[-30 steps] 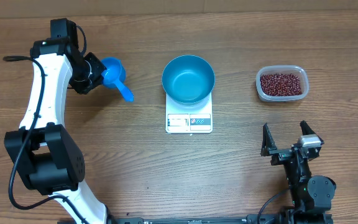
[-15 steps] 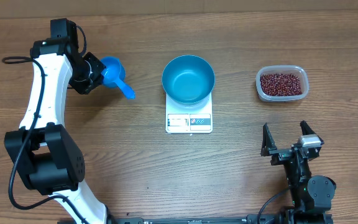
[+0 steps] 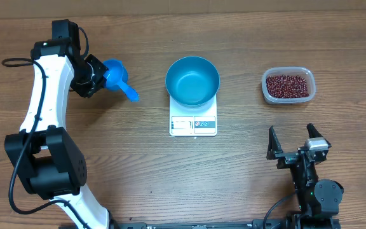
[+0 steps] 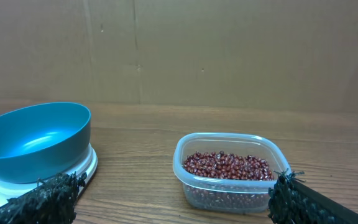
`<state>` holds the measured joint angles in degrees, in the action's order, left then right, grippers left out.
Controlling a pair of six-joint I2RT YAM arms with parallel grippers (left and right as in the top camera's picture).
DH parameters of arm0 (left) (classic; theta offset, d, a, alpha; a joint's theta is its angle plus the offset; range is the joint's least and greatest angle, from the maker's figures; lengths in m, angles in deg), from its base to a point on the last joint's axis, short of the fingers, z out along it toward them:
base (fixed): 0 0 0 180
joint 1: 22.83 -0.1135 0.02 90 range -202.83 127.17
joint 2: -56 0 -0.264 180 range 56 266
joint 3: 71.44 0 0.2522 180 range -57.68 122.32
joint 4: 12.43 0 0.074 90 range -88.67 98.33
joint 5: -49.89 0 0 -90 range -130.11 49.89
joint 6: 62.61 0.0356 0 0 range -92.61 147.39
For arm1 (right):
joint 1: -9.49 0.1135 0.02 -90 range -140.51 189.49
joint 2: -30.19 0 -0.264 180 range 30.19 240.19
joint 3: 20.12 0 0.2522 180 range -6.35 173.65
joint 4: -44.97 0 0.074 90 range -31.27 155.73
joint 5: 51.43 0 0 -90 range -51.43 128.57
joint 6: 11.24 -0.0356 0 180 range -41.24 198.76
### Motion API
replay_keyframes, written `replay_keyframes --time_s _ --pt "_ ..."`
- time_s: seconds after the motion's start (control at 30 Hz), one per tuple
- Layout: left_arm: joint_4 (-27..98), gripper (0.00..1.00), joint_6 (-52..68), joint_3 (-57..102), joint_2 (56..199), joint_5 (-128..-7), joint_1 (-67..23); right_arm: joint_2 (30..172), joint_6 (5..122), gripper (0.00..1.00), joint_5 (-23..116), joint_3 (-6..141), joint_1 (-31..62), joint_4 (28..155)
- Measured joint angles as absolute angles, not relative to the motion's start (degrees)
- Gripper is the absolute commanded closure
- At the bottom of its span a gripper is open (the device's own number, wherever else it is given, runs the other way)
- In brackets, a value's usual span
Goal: Scoop item into bowl and weigh 150g on scale
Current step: 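Carry the scoop rightward toward the teal bowl with the left gripper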
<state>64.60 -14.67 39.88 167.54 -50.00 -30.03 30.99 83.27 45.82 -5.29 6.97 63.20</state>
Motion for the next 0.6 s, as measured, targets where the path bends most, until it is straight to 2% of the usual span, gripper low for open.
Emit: replay_keyframes --time_s 0.6 --pt "65.2 0.96 -17.0 39.9 167.5 -49.7 -27.5 31.0 83.3 0.0 45.8 -5.3 7.0 63.2"
